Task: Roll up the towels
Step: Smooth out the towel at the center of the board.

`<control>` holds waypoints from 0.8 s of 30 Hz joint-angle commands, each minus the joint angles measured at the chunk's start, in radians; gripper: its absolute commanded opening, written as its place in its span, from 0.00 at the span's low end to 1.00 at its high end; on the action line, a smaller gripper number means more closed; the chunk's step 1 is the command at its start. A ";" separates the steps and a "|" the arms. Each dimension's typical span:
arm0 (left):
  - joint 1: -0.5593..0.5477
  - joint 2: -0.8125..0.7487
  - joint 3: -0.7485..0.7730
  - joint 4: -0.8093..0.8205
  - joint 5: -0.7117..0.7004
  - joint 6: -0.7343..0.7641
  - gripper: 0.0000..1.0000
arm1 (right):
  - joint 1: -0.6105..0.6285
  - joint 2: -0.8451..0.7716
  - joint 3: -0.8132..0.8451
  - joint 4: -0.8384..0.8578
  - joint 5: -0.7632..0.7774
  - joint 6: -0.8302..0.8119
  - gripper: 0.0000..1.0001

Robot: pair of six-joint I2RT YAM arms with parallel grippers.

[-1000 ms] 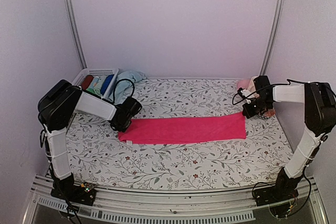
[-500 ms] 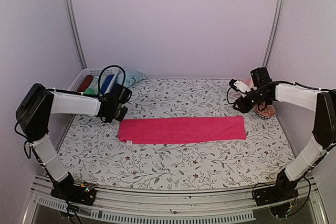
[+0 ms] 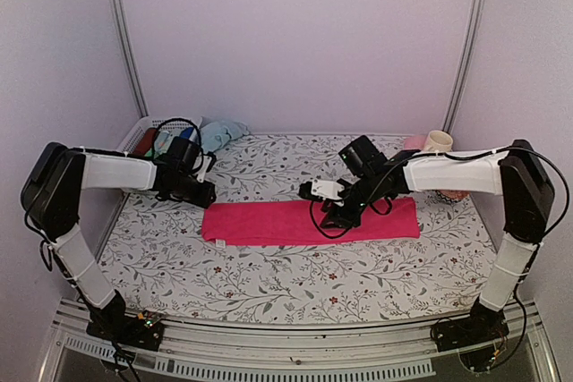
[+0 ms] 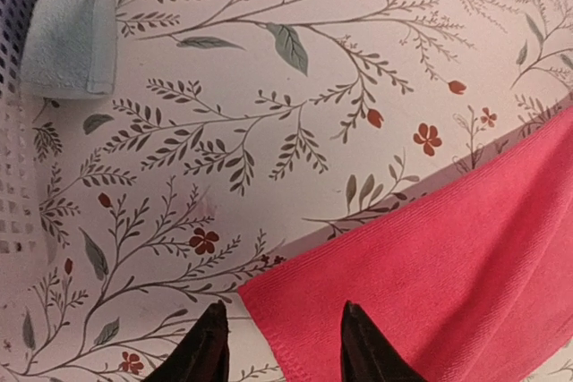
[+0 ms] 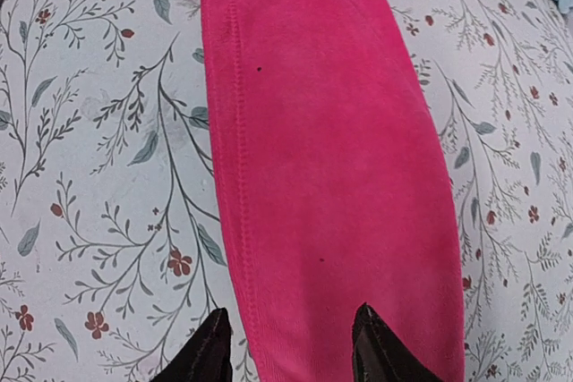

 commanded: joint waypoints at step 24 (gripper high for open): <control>0.002 0.069 -0.003 -0.032 0.136 -0.154 0.02 | 0.147 0.247 0.198 0.058 0.093 0.082 0.42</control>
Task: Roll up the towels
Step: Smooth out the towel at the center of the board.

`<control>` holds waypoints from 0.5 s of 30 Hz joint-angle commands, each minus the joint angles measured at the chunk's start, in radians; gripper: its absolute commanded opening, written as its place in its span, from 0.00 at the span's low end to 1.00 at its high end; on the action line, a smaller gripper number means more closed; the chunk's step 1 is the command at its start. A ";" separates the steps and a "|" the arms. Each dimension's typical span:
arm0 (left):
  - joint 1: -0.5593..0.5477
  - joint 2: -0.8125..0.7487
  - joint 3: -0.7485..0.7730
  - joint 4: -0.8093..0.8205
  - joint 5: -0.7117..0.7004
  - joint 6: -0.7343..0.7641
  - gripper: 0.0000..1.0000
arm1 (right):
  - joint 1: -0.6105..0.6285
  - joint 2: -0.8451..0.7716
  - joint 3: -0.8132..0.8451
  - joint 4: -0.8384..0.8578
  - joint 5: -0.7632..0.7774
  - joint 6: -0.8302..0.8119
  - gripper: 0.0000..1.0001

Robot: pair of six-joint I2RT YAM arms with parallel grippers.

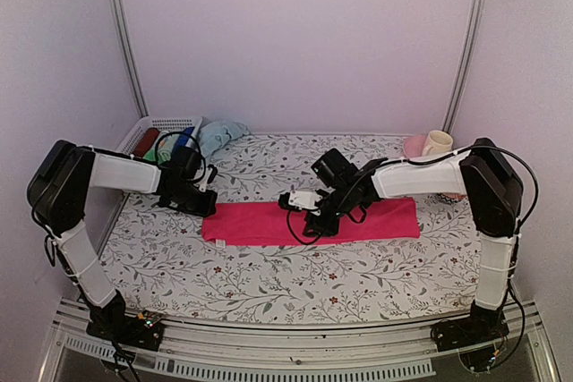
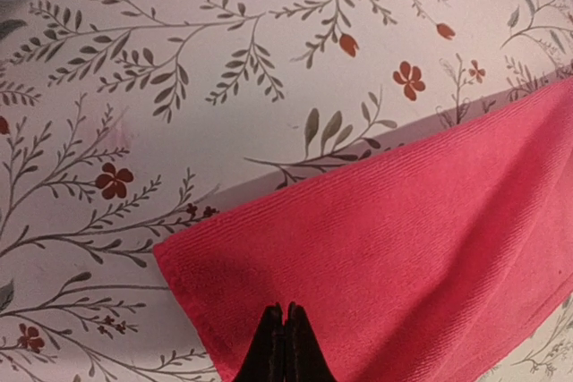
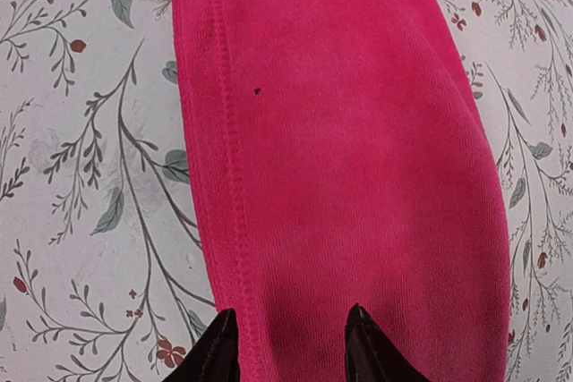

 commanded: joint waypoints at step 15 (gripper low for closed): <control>-0.011 0.031 0.023 0.024 -0.092 0.002 0.03 | 0.127 0.234 0.324 0.035 0.028 0.020 0.39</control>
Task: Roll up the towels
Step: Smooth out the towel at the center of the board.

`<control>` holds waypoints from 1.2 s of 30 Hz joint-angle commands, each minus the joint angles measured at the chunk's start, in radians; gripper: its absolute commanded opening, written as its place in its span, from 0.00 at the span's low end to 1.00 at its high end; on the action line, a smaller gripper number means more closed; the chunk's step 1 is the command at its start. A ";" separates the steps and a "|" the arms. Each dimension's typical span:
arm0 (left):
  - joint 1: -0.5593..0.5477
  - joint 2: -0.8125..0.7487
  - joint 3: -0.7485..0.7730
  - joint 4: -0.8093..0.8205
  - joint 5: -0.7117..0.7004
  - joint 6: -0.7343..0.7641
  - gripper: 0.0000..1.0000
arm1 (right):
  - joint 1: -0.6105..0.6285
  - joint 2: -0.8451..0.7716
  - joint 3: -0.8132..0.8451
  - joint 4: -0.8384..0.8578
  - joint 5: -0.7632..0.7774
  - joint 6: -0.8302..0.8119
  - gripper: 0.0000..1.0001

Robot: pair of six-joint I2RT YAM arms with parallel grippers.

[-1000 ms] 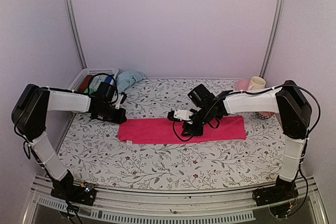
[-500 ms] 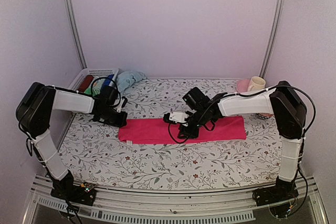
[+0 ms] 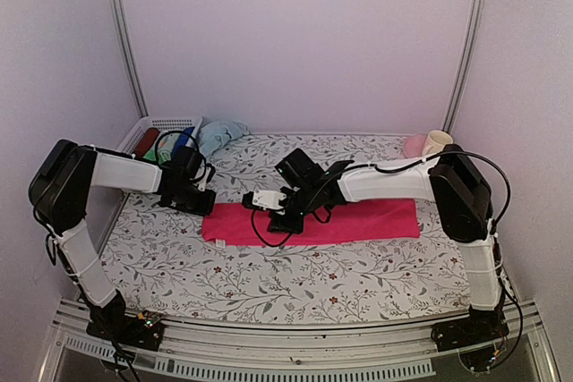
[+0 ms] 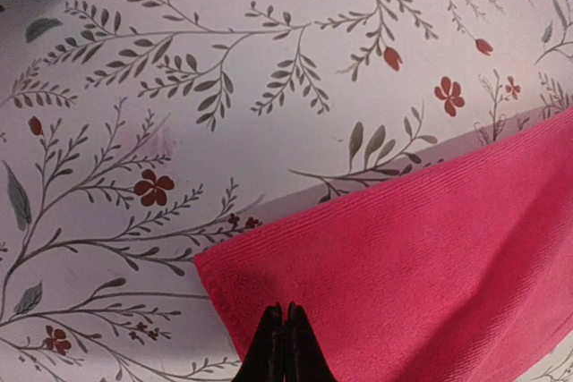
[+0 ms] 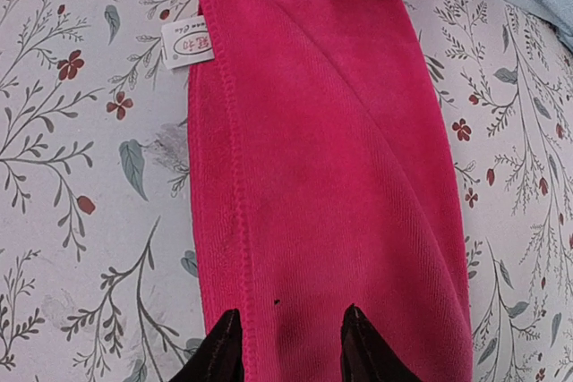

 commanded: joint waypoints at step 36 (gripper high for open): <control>-0.038 0.031 0.000 0.047 -0.014 -0.006 0.04 | 0.044 0.128 0.099 -0.045 -0.042 0.039 0.09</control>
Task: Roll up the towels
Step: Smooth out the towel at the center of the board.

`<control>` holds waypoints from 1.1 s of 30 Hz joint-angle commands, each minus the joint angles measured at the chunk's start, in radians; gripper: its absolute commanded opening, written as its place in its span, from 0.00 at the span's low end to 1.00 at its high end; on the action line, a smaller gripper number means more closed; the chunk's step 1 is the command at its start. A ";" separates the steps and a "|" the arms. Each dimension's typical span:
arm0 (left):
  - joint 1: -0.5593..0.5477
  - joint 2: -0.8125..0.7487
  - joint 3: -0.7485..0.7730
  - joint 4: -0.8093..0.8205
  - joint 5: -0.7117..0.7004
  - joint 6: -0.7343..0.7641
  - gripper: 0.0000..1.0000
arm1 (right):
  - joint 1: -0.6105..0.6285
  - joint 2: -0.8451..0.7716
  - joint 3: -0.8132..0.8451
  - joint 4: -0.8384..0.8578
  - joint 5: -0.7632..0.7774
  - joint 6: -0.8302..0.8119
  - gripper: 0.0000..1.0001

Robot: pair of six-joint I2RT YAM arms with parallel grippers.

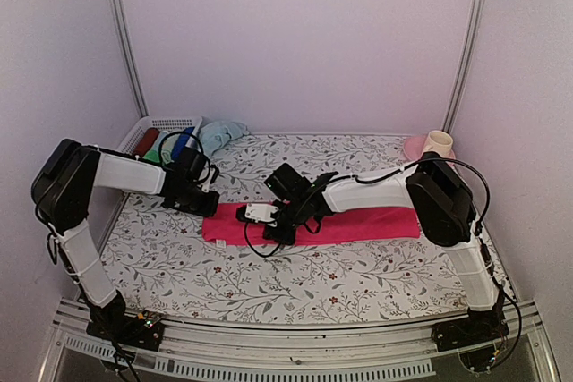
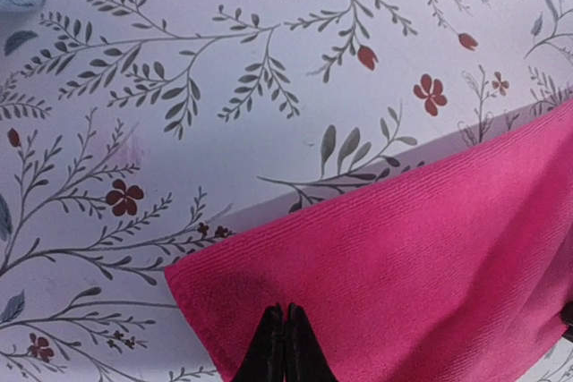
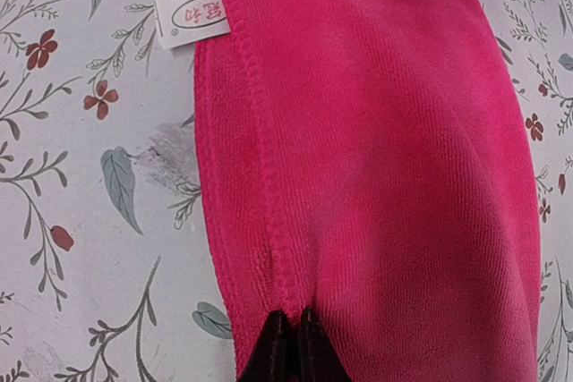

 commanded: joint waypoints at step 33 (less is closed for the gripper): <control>-0.025 0.040 0.009 0.018 -0.026 -0.002 0.04 | 0.006 0.087 0.079 -0.064 -0.040 0.046 0.15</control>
